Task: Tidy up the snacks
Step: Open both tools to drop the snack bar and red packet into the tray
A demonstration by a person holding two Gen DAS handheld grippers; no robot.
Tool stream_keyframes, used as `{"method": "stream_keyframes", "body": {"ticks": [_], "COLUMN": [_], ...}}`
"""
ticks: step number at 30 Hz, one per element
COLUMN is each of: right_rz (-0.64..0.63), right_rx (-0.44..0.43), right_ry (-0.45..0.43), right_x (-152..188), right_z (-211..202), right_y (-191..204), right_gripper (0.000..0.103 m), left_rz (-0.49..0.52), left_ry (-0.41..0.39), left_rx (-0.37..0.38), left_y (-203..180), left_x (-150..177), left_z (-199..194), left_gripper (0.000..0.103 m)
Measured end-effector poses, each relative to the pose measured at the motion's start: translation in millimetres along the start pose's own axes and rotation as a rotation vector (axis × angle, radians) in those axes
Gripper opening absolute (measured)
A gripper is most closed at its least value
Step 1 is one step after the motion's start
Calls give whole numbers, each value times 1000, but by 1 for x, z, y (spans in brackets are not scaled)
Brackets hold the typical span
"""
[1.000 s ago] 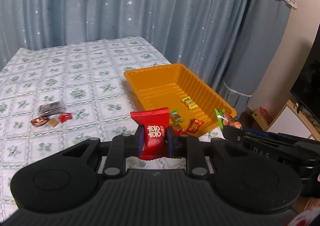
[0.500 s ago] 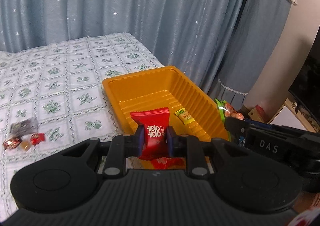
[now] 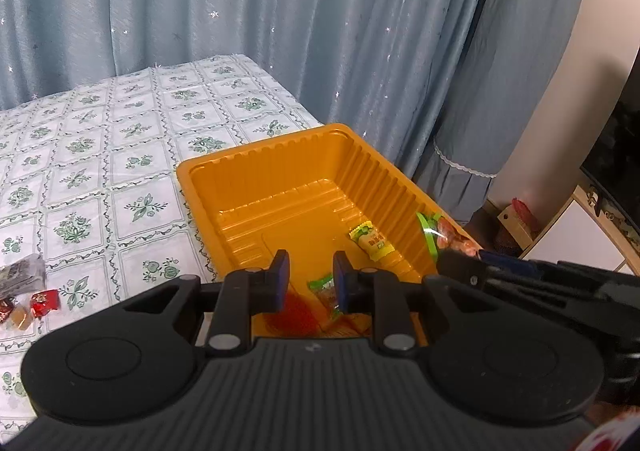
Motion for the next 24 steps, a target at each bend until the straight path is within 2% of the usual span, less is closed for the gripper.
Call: {"method": "stream_keyframes", "body": {"ticks": [3,17,19,22,24], "right_rz": [2,10,19,37,50], "right_rx": [0,-48,-69,-106,-109], "right_ry": [4,1,-3,-12,-20], "right_x": [0,-4,-5,-7,-8], "right_z": [5,9,11,12,10], "right_y": [-1,9,12,16,15], "right_gripper": [30,30,30,31,31], "left_rz": [-6,-72,-78,-95,-103], "left_ry": [0,-27,-25,-22,-25], "left_rx": [1,-51,-58,-69,-80], "left_y": [1,42,46,53,58], "left_x": [-1,6,10,14,16], "left_z": [4,-24,-27,-30,-34], "left_gripper": [21,22,24,33,34]}}
Point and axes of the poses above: each gripper's, at about its wrist camera, not at the fingertips, and z roughly the way its jaws point, y to its left, x to its underside, the point moved 10 cm from there along z, roughly the way its jaws point, and after that the axes turned 11 degrees about -z, right-handed, at the moved point
